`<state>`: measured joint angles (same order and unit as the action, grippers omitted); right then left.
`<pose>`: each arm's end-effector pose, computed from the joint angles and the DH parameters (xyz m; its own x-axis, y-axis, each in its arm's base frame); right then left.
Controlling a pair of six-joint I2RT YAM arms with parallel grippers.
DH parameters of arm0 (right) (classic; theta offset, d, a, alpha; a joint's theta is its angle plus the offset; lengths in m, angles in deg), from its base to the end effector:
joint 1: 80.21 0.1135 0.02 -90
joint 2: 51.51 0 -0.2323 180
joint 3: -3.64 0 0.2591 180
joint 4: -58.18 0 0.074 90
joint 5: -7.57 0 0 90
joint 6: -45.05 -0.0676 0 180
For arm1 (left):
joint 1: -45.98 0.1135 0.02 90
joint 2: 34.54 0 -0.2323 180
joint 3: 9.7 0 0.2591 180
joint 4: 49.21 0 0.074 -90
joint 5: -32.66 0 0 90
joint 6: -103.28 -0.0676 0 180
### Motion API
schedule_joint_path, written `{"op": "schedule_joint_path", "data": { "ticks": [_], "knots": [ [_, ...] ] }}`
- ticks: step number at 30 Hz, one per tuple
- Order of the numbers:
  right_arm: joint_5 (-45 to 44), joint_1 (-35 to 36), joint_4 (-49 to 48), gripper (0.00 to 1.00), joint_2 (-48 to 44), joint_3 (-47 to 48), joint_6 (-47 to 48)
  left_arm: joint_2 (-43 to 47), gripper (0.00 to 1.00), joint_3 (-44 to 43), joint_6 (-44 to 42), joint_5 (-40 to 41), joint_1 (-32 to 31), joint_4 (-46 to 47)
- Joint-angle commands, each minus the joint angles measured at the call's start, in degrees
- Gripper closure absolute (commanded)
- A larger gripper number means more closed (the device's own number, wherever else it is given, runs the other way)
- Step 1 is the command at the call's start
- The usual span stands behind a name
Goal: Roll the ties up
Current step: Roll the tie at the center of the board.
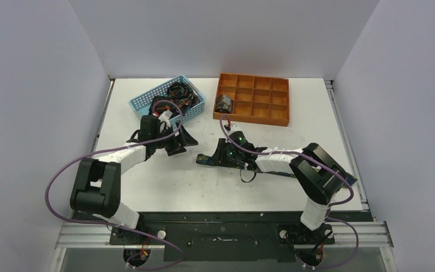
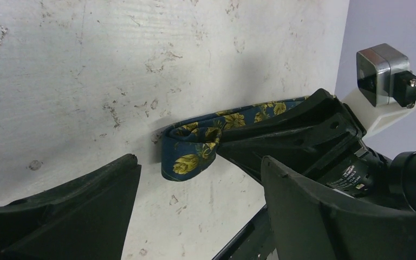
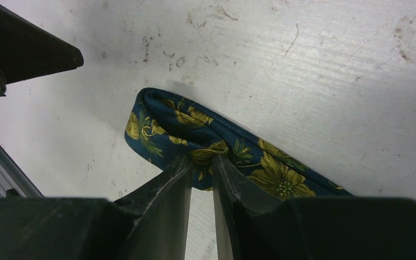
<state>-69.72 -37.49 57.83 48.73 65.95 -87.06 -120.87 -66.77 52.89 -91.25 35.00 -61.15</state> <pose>0.2666 0.2664 0.0975 -0.8621 0.0943 -0.4979 -0.2855 0.7214 0.6310 0.3159 -0.0997 0.1330 -0.8617 -0.3718 -0.3454 0.0270 0.6461 -0.7628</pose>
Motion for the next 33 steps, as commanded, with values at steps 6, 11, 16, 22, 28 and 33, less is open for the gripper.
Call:
{"op": "schedule_joint_path", "data": {
  "ticks": [6,11,16,22,28,33],
  "knots": [
    [-2.4,-1.2,-1.9,0.78,0.7,-0.2,-0.8,-5.0,0.24,-4.7,-4.2,-2.6,-2.4,-0.9],
    [-2.6,-1.8,-1.9,0.79,1.3,-1.1,-0.3,-6.8,0.25,-6.1,-5.5,-3.2,-3.9,-1.3],
    [-2.6,-2.3,-2.9,0.79,2.3,-2.1,0.0,-9.3,0.31,-8.0,-6.2,-4.8,-4.8,-4.7],
    [-2.5,-2.5,-4.1,0.80,3.1,-3.1,0.5,-12.7,0.43,-8.5,-6.0,-7.4,-5.2,-4.8],
    [-2.3,-2.5,-5.0,0.80,3.8,-3.5,0.9,-15.4,0.46,-8.5,-3.4,-10.0,-5.9,-1.3],
    [-2.3,-2.5,-5.3,0.80,3.8,-3.7,1.5,-17.3,0.49,-8.7,-2.0,-10.9,-6.3,0.9]
  ]
}}
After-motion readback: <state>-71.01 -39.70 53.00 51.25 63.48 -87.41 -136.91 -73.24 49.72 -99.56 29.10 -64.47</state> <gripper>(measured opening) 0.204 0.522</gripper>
